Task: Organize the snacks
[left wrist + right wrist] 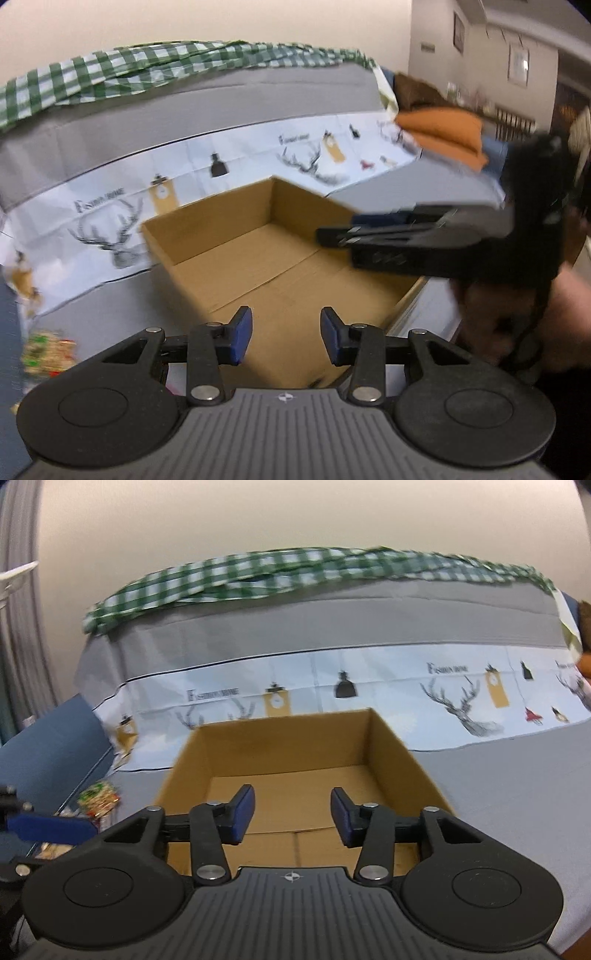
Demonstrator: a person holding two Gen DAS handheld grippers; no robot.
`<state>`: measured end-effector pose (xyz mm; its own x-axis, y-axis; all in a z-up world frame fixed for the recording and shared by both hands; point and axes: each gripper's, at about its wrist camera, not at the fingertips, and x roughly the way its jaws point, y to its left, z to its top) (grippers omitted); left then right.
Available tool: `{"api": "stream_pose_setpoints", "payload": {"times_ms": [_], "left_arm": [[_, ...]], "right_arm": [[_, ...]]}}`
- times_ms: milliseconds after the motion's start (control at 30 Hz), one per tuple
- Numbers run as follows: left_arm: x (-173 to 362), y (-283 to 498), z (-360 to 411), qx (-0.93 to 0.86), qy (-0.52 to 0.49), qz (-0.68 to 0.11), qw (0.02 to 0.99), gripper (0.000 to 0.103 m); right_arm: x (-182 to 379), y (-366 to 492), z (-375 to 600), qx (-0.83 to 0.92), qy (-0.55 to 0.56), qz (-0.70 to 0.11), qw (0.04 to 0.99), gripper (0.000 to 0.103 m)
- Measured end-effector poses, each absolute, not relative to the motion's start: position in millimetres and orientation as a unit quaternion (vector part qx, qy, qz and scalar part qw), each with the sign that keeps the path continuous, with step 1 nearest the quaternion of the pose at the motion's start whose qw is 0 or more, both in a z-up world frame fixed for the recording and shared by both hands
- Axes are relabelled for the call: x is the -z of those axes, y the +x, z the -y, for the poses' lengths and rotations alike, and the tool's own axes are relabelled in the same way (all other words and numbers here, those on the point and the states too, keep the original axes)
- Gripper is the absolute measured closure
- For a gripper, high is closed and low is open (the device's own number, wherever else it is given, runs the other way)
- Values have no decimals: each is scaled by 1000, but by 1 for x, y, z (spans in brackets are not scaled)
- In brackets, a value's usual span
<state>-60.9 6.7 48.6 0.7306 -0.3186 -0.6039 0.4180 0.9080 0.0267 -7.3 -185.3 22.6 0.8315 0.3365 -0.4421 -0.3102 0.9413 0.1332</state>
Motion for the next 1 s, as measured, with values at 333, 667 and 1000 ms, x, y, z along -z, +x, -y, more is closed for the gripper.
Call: {"api": "stream_pose_setpoints", "payload": {"times_ms": [333,667,1000], "left_arm": [[18,-74,-119,122,-50,-313,941,64],[37,-44,-179,-19,-144,-389,910,63],[74,-21,-183,-10,-137,-494,858,61]], "right_arm": [[-30,-36,108,-246,11,-226,943,74],[-7,-49,52,-338,-13,-251,907,74],[54,-44,-6,-352,-113,-302,879,67]]}}
